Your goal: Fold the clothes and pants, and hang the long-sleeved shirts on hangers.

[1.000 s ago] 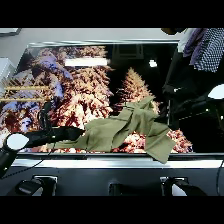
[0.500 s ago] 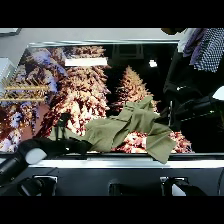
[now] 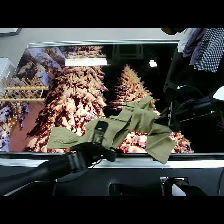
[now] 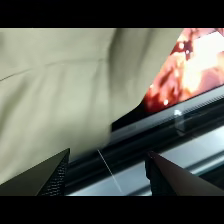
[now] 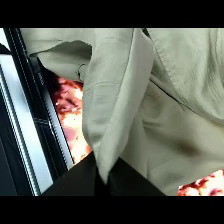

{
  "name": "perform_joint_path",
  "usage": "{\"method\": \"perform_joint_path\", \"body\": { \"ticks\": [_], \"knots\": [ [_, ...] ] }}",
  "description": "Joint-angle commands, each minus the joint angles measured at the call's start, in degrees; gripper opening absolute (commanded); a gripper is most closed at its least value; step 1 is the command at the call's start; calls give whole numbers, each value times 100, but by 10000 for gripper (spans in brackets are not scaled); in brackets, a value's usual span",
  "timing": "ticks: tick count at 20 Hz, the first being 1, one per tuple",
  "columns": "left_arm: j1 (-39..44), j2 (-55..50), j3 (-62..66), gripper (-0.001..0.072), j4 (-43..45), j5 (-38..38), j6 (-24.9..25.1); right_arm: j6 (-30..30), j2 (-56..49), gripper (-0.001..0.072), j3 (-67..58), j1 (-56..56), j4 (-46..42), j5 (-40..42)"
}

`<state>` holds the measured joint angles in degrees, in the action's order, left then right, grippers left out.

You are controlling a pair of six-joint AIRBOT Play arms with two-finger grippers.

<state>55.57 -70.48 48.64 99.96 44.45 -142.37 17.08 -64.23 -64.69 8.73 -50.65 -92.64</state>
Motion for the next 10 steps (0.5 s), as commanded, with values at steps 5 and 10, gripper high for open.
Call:
{"method": "perform_joint_path", "body": {
  "ticks": [5, 10],
  "knots": [
    [118, -769, 581, 534, 833, 293, -892, 33, 7, 25, 2, 0, 7, -52],
    [7, -973, 584, 504, 984, 407, -1285, 33, 7, 25, 2, 0, 9, -52]
  ]
}}
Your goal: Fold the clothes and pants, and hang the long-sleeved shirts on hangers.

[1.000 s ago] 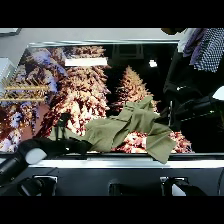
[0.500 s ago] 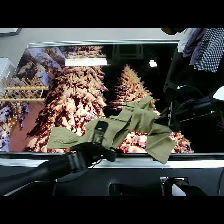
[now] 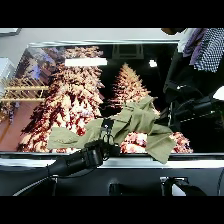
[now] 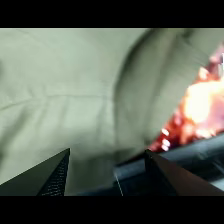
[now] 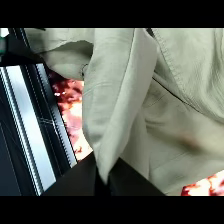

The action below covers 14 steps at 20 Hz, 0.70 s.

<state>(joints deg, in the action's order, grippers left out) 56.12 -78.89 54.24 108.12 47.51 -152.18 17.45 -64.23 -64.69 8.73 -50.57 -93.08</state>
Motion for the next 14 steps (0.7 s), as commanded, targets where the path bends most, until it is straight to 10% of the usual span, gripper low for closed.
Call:
{"method": "perform_joint_path", "body": {
  "ticks": [1, 3, 5, 6, 14],
  "knots": [
    [-70, -181, 22, 504, 175, 109, -302, -4, 7, 25, 2, 0, 0, -7],
    [-85, -269, 24, 441, 212, 114, -299, -4, 7, 25, 2, 0, 0, -7],
    [-105, -275, 24, 78, 210, 90, -297, -4, 7, 25, 2, 0, 0, -7],
    [-109, -269, 24, 18, 210, 4, -295, -4, 7, 25, 2, 0, 0, -7],
    [-387, 48, 26, 16, 212, 538, 101, 140, 70, 25, 2, 0, -2, -197]
  ]
}}
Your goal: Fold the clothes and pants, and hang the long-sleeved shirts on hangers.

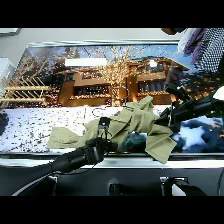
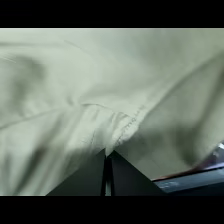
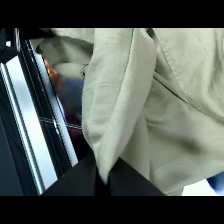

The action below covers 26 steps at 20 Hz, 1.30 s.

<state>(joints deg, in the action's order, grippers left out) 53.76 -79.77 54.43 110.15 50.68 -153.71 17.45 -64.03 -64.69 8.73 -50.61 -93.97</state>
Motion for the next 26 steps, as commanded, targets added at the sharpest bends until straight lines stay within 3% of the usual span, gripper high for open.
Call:
{"method": "perform_joint_path", "body": {
  "ticks": [1, 6, 11, 14, 26],
  "knots": [
    [-273, 184, 4, 16, 7, 155, 389, 297, 129, 25, 2, 0, 2, -90],
    [-1025, 251, 168, 17, -107, 35, 1587, 774, 678, 24, 2, 0, -44, -81],
    [-1775, 393, 341, 16, -131, 33, 1746, 1060, 920, 24, 2, 0, -157, -66],
    [-2076, 385, 352, 16, -415, -170, 2120, 1198, 1108, 24, 2, 0, -157, -66],
    [-2844, 387, 352, 16, -1038, -833, 2350, 1519, 1655, 24, 2, 0, -177, -289]
  ]
}}
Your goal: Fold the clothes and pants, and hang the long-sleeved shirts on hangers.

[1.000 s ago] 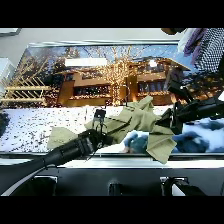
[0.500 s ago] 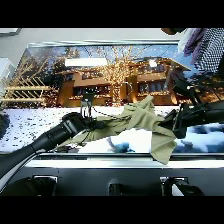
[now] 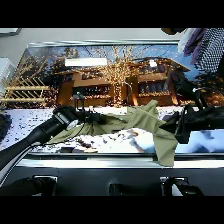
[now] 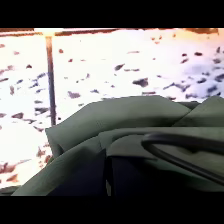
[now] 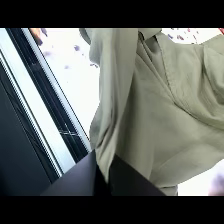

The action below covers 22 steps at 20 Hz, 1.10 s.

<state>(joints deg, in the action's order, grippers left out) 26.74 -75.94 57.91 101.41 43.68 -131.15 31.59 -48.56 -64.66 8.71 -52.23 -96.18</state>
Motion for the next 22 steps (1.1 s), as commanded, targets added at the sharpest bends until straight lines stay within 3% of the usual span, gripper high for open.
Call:
{"method": "perform_joint_path", "body": {
  "ticks": [1, 10, 22],
  "knots": [
    [-155, 4, 4, 16, -170, -136, 94, 105, 149, 24, 0, 2, -42, -94],
    [-345, 9, 92, 16, -358, -269, 332, 365, 374, 23, 4, 2, -264, -103],
    [-328, 20, 1266, 16, -409, -525, 522, 361, 264, 23, 260, 2, -247, 210]
  ]
}}
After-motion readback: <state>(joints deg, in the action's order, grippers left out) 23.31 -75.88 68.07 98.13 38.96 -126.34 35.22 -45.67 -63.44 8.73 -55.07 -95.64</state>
